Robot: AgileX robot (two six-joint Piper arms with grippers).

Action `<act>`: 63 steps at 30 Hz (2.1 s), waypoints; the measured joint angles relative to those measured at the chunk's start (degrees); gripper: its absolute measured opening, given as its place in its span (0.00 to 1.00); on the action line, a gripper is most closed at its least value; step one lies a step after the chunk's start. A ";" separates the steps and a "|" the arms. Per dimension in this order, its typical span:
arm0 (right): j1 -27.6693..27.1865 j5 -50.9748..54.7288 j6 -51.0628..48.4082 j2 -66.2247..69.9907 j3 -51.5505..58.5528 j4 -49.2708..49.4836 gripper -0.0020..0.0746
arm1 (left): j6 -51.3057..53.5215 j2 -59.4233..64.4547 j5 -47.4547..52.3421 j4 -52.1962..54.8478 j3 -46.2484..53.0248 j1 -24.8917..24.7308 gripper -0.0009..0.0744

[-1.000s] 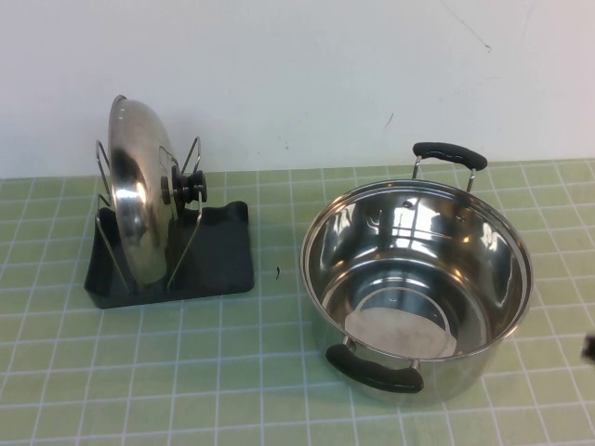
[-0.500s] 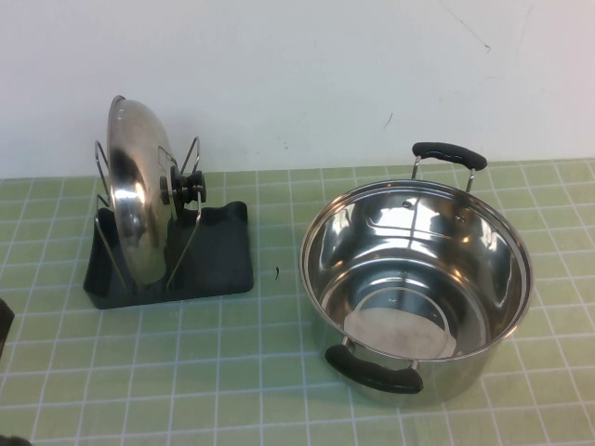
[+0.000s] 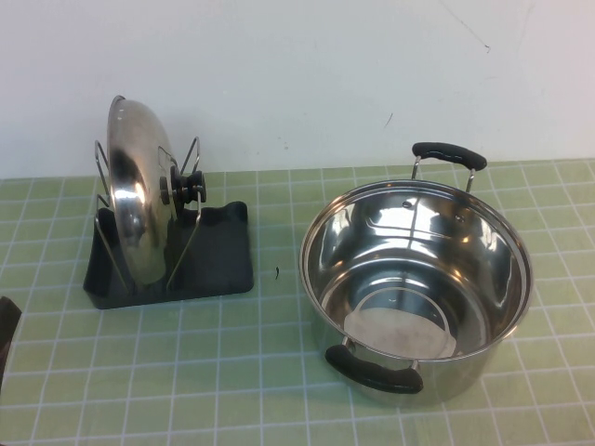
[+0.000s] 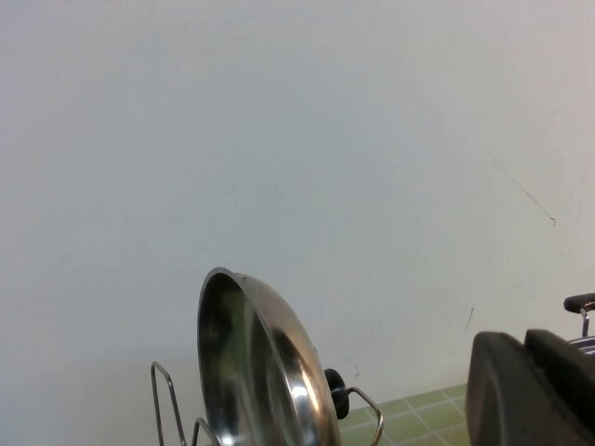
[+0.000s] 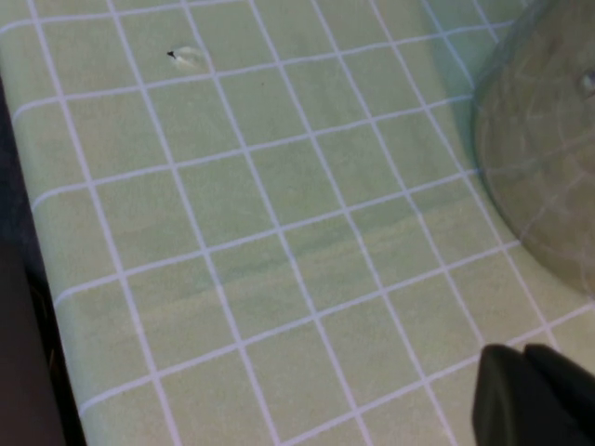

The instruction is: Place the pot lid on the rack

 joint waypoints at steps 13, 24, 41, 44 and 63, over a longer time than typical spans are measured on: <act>0.00 0.80 0.04 0.00 0.00 0.10 0.02 | -0.21 -1.30 -0.21 -1.65 1.21 0.00 0.01; 0.00 0.93 0.04 0.00 0.00 0.10 0.02 | 4.13 -14.90 23.87 -10.91 5.34 8.16 0.01; 0.00 1.05 0.36 0.00 0.00 0.10 0.02 | 11.31 -18.74 37.31 -17.47 9.63 8.62 0.01; 0.00 1.13 0.36 0.00 0.00 0.10 0.02 | 12.84 -18.74 37.31 -17.56 9.63 8.62 0.01; 0.00 1.13 0.36 0.00 0.00 0.10 0.02 | 15.99 -18.74 37.44 -17.69 9.63 13.82 0.01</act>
